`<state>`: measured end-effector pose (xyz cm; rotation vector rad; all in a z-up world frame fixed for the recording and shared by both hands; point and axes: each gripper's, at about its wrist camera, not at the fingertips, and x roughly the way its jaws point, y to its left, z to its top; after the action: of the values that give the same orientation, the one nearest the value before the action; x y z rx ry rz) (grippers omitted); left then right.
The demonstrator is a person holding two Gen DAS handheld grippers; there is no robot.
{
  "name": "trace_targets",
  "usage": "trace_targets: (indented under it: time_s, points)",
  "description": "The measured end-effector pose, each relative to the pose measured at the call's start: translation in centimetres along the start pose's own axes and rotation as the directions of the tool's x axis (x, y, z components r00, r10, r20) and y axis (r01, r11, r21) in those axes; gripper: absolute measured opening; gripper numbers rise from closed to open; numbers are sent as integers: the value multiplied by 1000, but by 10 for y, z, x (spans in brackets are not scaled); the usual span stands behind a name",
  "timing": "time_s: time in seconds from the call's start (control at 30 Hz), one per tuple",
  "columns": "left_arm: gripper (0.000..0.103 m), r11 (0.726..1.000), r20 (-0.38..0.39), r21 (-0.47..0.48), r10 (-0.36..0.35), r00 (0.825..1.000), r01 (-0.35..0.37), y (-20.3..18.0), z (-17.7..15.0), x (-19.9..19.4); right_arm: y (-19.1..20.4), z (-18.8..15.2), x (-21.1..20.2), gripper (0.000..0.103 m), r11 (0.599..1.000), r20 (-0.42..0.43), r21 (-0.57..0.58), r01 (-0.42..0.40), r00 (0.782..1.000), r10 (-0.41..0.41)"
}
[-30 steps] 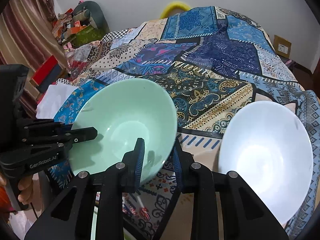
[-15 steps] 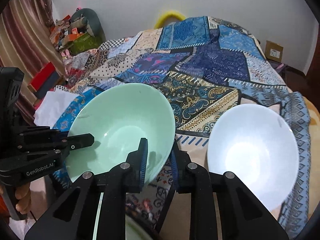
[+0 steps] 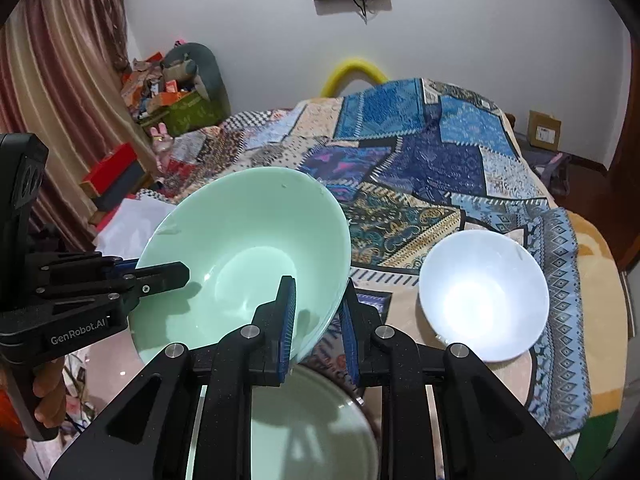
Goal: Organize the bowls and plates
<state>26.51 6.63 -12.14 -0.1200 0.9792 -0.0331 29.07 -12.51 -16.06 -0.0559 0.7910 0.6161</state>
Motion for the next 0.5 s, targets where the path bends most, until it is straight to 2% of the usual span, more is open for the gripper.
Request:
trace_targets:
  time_s: [0.23,0.5]
  points:
    - [15,1000,49,-13,22,999,-22,7,-20,-47,27,-5,-25,20,999,33,-23,-25,999,26]
    - [15,998,75,-45,51,996,-48,27,-48,-83,59,-13,-37,20,997,46,-49,-63,997,66]
